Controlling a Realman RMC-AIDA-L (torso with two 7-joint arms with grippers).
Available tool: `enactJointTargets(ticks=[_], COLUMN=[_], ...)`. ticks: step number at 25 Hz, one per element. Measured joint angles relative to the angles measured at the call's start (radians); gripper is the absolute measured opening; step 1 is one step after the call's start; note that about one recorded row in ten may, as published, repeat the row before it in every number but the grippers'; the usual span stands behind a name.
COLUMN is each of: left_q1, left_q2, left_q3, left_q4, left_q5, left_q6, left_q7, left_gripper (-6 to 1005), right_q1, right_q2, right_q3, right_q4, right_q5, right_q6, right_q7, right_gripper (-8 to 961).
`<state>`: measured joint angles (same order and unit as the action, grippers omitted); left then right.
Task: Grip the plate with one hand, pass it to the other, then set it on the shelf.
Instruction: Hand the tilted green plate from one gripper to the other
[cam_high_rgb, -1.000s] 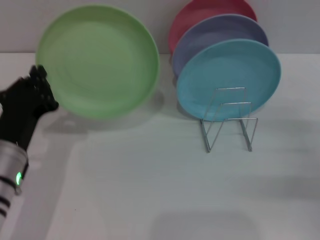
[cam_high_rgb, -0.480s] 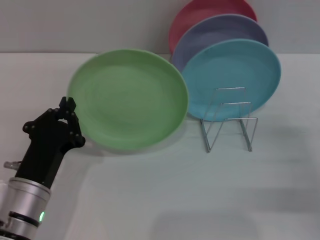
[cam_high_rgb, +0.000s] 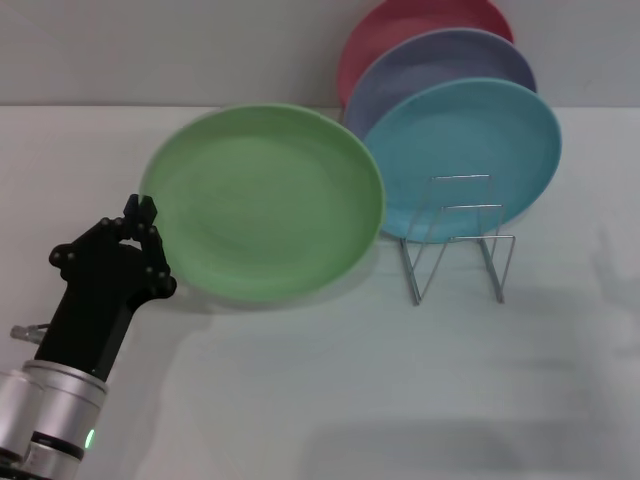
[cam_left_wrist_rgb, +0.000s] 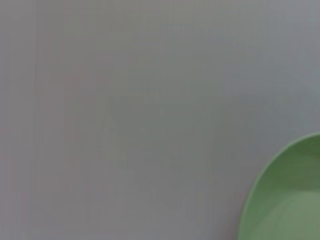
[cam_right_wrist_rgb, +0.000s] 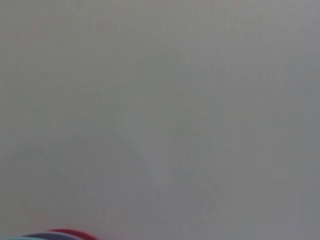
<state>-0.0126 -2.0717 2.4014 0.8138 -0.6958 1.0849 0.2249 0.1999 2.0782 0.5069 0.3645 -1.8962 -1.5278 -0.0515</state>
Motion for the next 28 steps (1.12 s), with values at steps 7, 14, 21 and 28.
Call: enactJointTargets(ticks=[7,14,21,28], left_q1=[0.002,0.000,-0.006,-0.007], left_q2=[0.000,-0.002,-0.005,-0.007], left_q3=[0.000,0.001,0.003,0.015], left_q4=[-0.005,-0.004,0.002,-0.005], left_q5=[-0.004,-0.006,-0.014,-0.015], left_q6=[0.036,0.043,0.044,0.061], left_q7=[0.080,0.105,0.160,0.165], left_gripper=[28,29,29,29], right_q1=[-0.020,-0.064,-0.067,-0.052], right_q2=[0.002,-0.003,-0.010,-0.024], right_q3=[-0.100,-0.169,-0.225,-0.231], right_q4=[0.114,0.275,0.322,0.352], right_q5=[0.001,0.001,0.001,-0.006], right_q6=[0.009,0.017,0.036,0.084], right_q7=[-0.063,-0.210,-0.223,-0.216], right_gripper=[736,735,734,733])
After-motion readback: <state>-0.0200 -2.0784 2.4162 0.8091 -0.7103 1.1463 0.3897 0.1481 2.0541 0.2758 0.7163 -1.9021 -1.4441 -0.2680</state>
